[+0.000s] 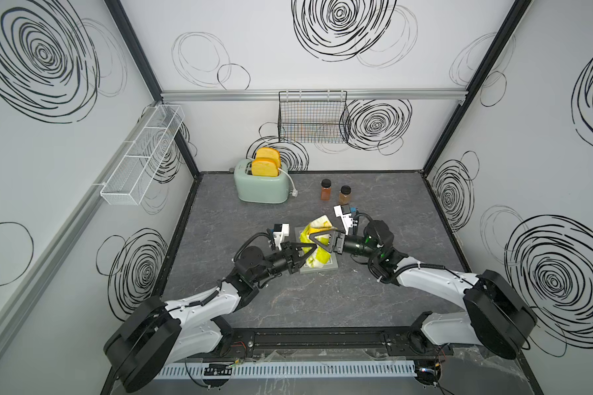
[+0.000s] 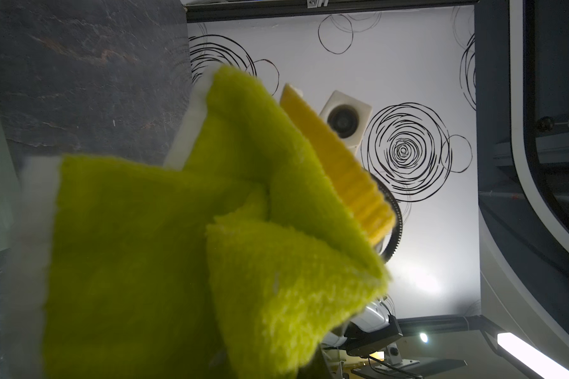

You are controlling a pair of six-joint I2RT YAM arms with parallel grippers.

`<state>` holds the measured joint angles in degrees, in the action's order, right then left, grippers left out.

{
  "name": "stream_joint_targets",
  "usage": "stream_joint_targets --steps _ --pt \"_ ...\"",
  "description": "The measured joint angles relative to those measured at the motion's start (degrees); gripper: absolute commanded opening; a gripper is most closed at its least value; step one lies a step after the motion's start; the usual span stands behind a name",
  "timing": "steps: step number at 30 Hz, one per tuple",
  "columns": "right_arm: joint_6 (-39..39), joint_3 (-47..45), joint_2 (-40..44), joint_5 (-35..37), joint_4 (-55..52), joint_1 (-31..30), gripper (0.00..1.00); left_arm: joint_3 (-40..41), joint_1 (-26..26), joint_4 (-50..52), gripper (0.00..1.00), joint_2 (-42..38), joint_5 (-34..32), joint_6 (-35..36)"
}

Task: Wipe the picture frame with a cloth
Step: Adjust the cleaning item, then wipe the dirt from the picture frame.

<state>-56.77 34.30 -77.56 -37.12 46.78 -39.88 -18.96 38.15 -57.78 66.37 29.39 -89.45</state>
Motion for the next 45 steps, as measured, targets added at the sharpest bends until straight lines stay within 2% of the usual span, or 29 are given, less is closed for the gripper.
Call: stream_joint_targets --steps 2,5,7,8,10,12,15,16,21,24,25,26,29,30,31,37,45 --pt "-0.87 0.07 -0.26 -0.81 0.61 0.11 0.48 -0.02 -0.33 -0.7 0.0 0.2 0.5 -0.09" --pt "-0.46 0.33 0.61 -1.03 0.31 0.28 0.39 -0.48 -1.4 0.83 0.0 -0.46 1.42 0.76" --pt "-0.2 0.33 1.75 -0.74 -0.22 0.44 0.24 -1.25 -2.23 3.08 0.01 -1.81 2.12 2.1" --pt "-0.07 0.33 2.32 -0.59 -0.35 0.52 0.16 -1.75 -2.54 4.17 0.09 -2.45 2.51 2.73" --pt "0.44 0.42 3.63 -0.28 -0.79 0.76 0.0 -2.51 -2.93 5.95 0.38 -3.37 3.28 4.31" --pt "0.7 0.44 4.46 -0.22 -1.62 1.16 0.0 -2.99 -3.15 7.93 0.5 -4.2 3.67 5.53" --pt "1.05 0.44 4.87 -0.07 -3.15 2.29 0.0 -4.31 -3.67 13.4 0.79 -5.81 4.04 8.81" --pt "1.22 0.44 4.87 0.02 -3.67 2.69 0.0 -4.83 -3.82 15.82 0.85 -6.56 4.02 10.4" --pt "4.87 0.94 6.03 1.88 -9.81 4.79 0.0 -7.82 -5.73 30.42 0.88 -11.15 3.21 18.49" --pt "10.75 3.69 6.82 6.19 -17.97 5.77 0.0 -10.58 -8.22 42.29 0.85 -15.28 -0.87 25.27" --pt "12.85 4.96 6.84 7.91 -20.61 5.9 0.0 -11.45 -8.76 45.29 0.81 -16.26 -2.71 27.21" --pt "15.47 6.23 6.8 10.05 -23.08 5.99 0.0 -12.26 -9.25 48.09 0.72 -17.0 -4.31 29.11" --pt "21.75 9.27 4.83 14.78 -27.61 6.12 0.0 -11.87 -8.92 50.21 0.3 -16.13 -8.35 32.22" --pt "23.93 10.64 2.73 16.28 -28.7 6.12 0.0 -10.8 -7.82 49.7 0.11 -15.02 -9.68 32.94" --pt "25.59 11.85 0.46 17.53 -29.4 6.12 0.0 -9.84 -6.64 49.2 0.0 -13.84 -11.02 33.14" --pt "33.35 20.81 -16.94 22.93 -34.71 6.1 0.0 -6.54 4.72 46.58 0.0 -3.5 -18.45 37.68" --pt "41.09 38.77 -32.04 26.86 -38.34 5.05 0.0 -3.48 6.58 29.75 0.0 4.48 -21.33 41.48"
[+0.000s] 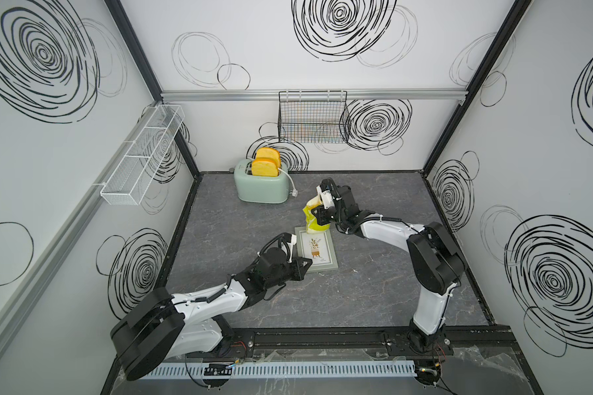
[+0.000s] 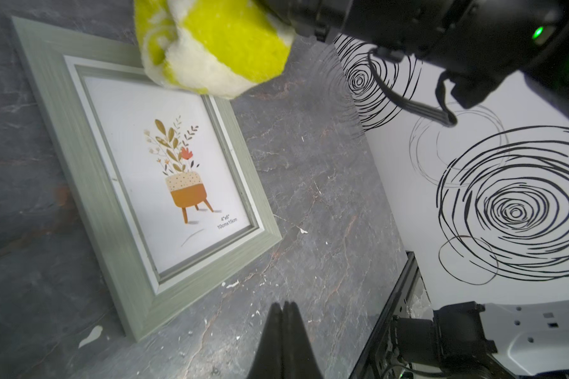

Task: Wipe the picture frame with a cloth
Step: Wipe the dirt from the picture frame.

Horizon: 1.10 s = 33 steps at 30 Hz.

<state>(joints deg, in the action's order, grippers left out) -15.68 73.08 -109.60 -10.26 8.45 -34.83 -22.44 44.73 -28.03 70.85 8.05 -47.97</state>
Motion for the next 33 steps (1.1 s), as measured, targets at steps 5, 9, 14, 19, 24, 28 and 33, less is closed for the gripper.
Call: stream_joint_targets --steps 5,9,14,19,24,28,33 --pt "2.45 8.13 -7.39 -0.7 -0.13 -1.2 0.0 -0.04 -0.39 -8.66 0.0 8.7 -1.09 1.75" --pt "4.11 11.34 -12.57 -1.77 -0.57 -1.86 0.0 -1.42 -0.85 -13.18 0.0 17.11 -1.9 3.37" --pt "5.2 11.76 -15.08 -2.99 -0.5 -2.19 0.0 -5.25 -1.01 -16.15 0.0 26.05 -2.99 3.91" --pt "6.14 13.18 -15.47 -4.04 -0.37 -2.19 0.0 -5.42 -1.2 -16.7 0.0 27.47 -5.99 3.74" --pt "7.72 15.8 -17.94 -3.82 -0.96 -1.86 0.0 -4.2 -1.62 -16.68 0.0 27.47 -10.49 2.08" --pt "8.85 15.28 -19.3 -2.75 -2.14 -0.81 0.0 -2.67 -1.79 -17.46 0.0 26.75 -13.57 -0.31" --pt "9.99 11.06 -17.38 -0.48 -2.14 3.13 0.0 -2.14 -1.81 -16.02 0.0 25.64 -16.31 -2.45"
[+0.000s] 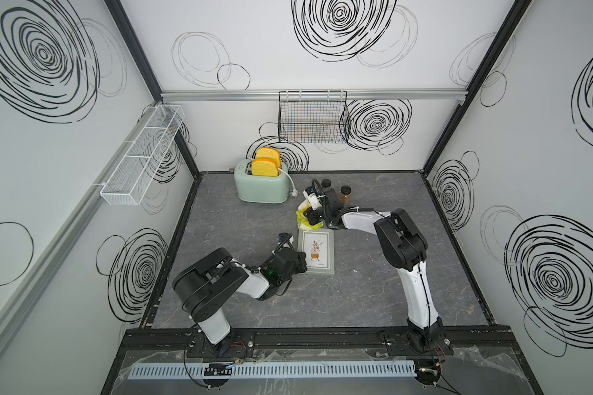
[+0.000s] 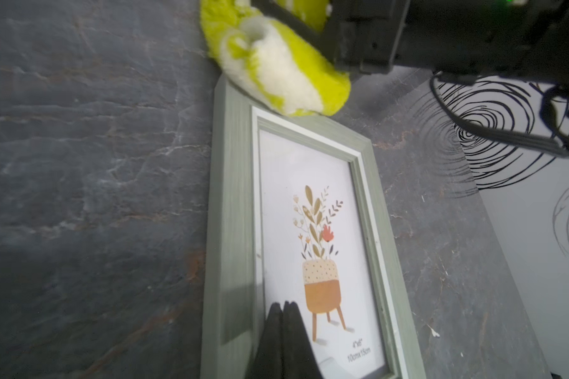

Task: Wipe the picture frame with a cloth
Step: Wipe the dirt from the picture frame.

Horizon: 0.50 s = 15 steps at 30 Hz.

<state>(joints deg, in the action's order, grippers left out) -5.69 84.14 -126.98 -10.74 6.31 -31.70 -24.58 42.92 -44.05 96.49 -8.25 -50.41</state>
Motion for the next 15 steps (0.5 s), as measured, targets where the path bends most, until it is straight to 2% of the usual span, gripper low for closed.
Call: stream_joint_targets --steps 8,15 --pt "1.66 -10.84 9.05 6.73 -0.44 5.29 0.0 -0.28 -0.28 2.27 0.0 -0.39 -1.25 -1.4" --pt "1.4 -19.1 16.26 8.61 -0.37 4.0 0.0 -0.28 -0.02 2.4 0.0 -0.42 -1.29 -3.15"
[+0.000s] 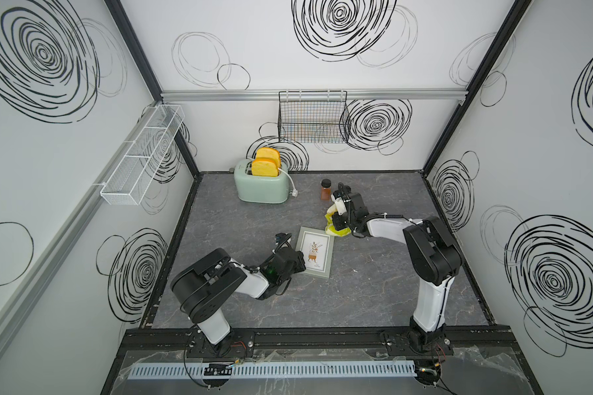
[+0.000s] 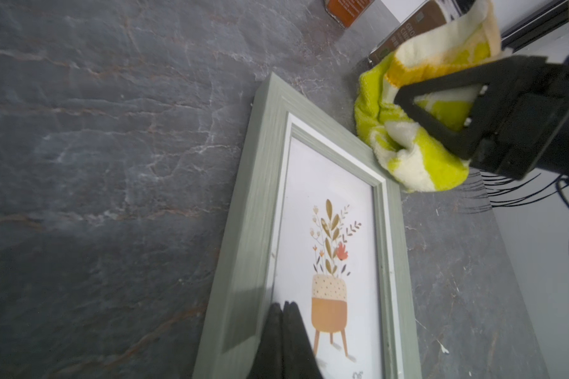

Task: Wipe the picture frame with a cloth
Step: Wipe the dirt from the picture frame.

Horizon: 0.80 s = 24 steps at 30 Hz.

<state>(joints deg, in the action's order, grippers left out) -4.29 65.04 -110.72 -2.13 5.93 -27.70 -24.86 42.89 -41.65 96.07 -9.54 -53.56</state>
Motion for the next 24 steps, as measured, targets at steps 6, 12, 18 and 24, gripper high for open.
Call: stream_joint_targets --steps 6,12,18,24 --pt "-1.79 0.81 0.0 5.18 0.02 -0.87 0.0 0.0 3.85 0.0 0.0 -0.04 -1.4 -3.67" --pt "-3.93 -3.8 5.4 12.13 0.09 0.15 0.0 -0.13 7.78 -0.02 0.0 -0.07 -2.25 -6.91" --pt "-8.26 -7.78 8.0 10.12 1.29 0.39 0.0 -1.42 9.81 -0.98 0.0 1.7 -2.29 -8.81" --pt "-13.0 -11.74 6.05 7.61 3.61 -3.28 0.0 -1.92 10.75 -4.17 0.0 3.82 -1.97 -10.69"
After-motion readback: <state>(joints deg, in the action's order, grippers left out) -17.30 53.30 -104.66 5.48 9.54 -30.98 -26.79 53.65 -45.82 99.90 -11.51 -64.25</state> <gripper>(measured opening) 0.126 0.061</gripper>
